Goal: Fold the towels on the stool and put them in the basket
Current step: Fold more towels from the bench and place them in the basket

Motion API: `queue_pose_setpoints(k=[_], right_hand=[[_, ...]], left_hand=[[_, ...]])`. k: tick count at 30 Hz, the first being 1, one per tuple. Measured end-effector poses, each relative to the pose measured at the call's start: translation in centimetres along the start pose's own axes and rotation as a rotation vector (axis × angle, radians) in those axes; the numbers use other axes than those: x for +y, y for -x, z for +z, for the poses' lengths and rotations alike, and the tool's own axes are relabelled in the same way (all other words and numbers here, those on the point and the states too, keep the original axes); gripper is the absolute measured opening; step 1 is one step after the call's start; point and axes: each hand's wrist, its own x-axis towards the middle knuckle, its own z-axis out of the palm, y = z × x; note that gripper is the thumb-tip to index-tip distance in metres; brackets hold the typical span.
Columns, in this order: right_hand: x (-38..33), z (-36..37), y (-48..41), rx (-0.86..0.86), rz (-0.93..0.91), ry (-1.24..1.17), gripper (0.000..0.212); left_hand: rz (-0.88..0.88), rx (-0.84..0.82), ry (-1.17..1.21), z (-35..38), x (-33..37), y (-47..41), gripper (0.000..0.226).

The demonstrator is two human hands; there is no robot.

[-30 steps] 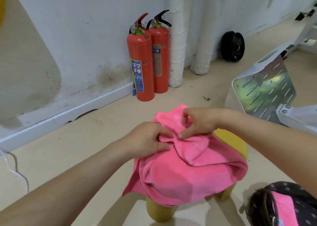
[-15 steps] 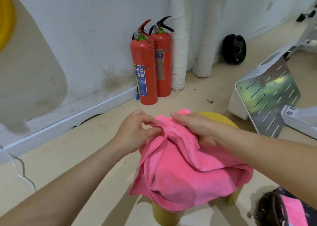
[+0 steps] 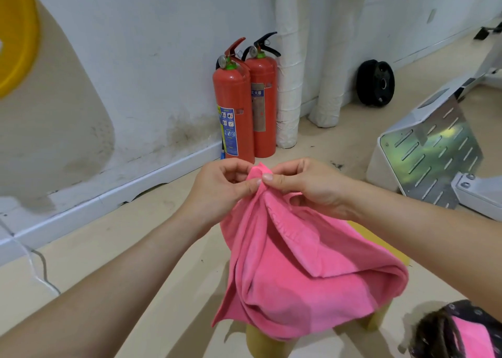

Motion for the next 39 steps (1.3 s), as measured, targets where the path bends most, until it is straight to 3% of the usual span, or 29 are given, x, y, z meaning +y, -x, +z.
queue_pose_setpoints(k=[4,10,22,31,35,39], right_hand=[[-0.5,-0.3,0.2,0.025,-0.053,0.027,0.010],[-0.7,0.1,0.2,0.037,-0.125,0.091,0.023],[-0.2,0.7,0.4,0.162,-0.435,0.628,0.022],[0.1,0.9,0.9,0.187,-0.508,0.657,0.023],[-0.2,0.8,1.2,0.158,-0.458,0.494,0.039],[-0.9,0.2,1.1,0.100,-0.302,0.350,0.016]], left_hand=[[-0.005,0.011,-0.016,-0.2,0.2,0.0,0.013],[0.042,0.104,-0.039,0.0,0.7,0.1,0.015],[0.112,0.090,-0.120,0.2,0.9,0.2,0.007],[0.125,0.075,-0.085,0.2,1.0,0.2,0.009],[0.111,0.031,-0.097,0.2,0.6,0.1,0.008],[0.033,-0.100,-0.053,0.2,0.3,0.0,0.017]])
